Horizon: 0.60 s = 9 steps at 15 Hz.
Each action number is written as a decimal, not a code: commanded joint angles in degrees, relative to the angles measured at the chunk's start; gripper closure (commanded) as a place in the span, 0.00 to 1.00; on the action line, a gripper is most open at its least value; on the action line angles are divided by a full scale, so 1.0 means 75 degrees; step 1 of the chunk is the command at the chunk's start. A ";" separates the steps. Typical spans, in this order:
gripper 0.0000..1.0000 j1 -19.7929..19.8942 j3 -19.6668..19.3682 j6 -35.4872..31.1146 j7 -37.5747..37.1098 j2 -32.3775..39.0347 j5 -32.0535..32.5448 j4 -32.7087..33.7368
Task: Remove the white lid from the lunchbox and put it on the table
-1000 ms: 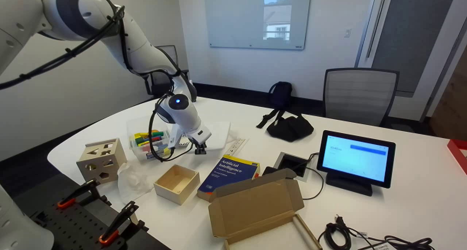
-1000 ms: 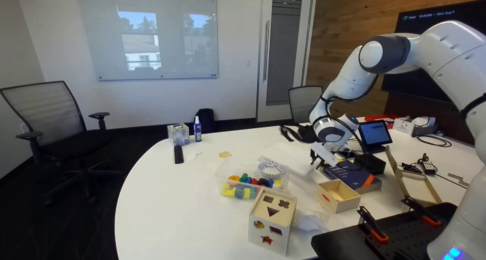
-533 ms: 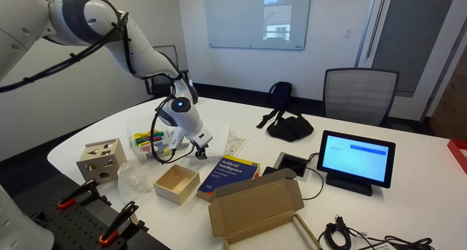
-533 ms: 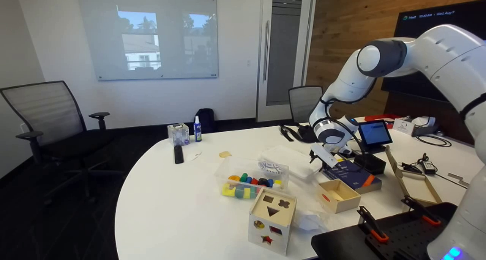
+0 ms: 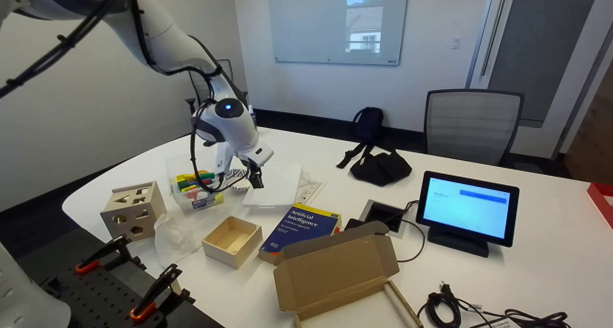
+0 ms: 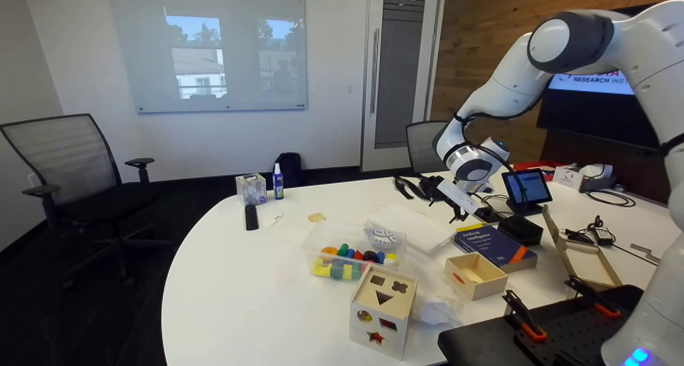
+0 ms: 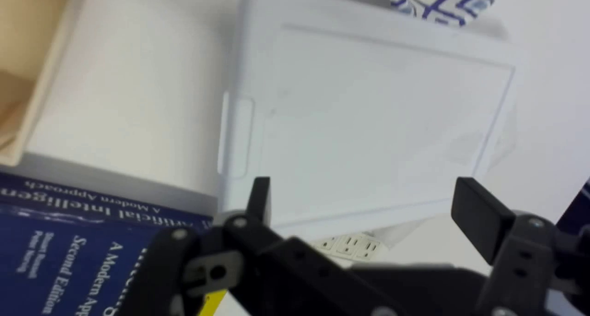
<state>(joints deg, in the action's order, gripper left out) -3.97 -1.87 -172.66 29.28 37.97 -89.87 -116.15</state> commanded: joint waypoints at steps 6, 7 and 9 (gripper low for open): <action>0.00 -0.0107 -0.0270 0.2106 -0.2691 -0.2784 0.5400 -0.3166; 0.00 -0.0003 -0.0196 0.2229 -0.2817 -0.3058 0.5810 -0.3298; 0.00 0.0164 -0.0081 0.2459 -0.3082 -0.3519 0.6462 -0.3474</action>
